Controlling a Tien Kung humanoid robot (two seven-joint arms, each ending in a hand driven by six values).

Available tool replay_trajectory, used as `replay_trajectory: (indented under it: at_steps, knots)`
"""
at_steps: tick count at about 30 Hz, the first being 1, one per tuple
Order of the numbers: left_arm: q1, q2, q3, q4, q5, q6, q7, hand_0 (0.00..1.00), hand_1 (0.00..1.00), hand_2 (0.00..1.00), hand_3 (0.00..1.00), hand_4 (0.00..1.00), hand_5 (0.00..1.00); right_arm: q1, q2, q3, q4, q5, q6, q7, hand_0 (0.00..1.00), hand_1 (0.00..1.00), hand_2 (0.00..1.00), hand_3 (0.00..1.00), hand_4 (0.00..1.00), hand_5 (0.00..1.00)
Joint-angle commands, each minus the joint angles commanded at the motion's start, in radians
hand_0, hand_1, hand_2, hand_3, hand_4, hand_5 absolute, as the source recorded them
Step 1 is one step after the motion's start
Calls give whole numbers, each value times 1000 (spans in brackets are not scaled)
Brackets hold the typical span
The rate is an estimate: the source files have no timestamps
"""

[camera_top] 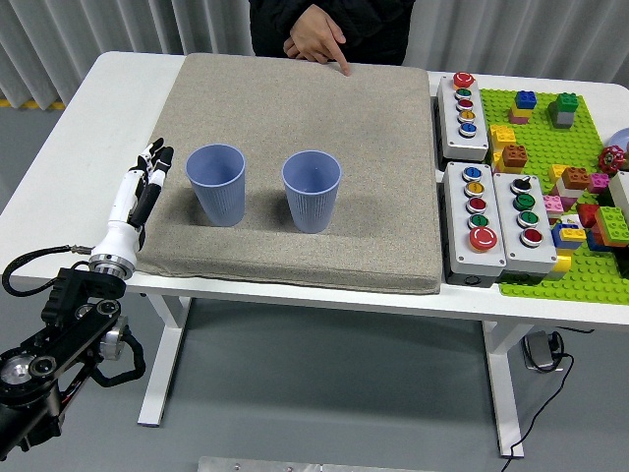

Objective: Pick cup pour cup place

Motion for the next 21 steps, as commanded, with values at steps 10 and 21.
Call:
replay_trajectory:
  at_steps: [10, 21]
  knots:
    - [4, -12, -8, 6, 6, -2, -1, 905, 917, 998, 960, 779, 998, -9, 3, -4, 0, 4, -2, 0, 694, 615, 589, 590, 2, 241]
    - [10, -11, -10, 2, 4, -3, -3, 904, 916, 998, 959, 778, 998, -15, 5, -4, 0, 3, -3, -1, 694, 615, 590, 590, 2, 243]
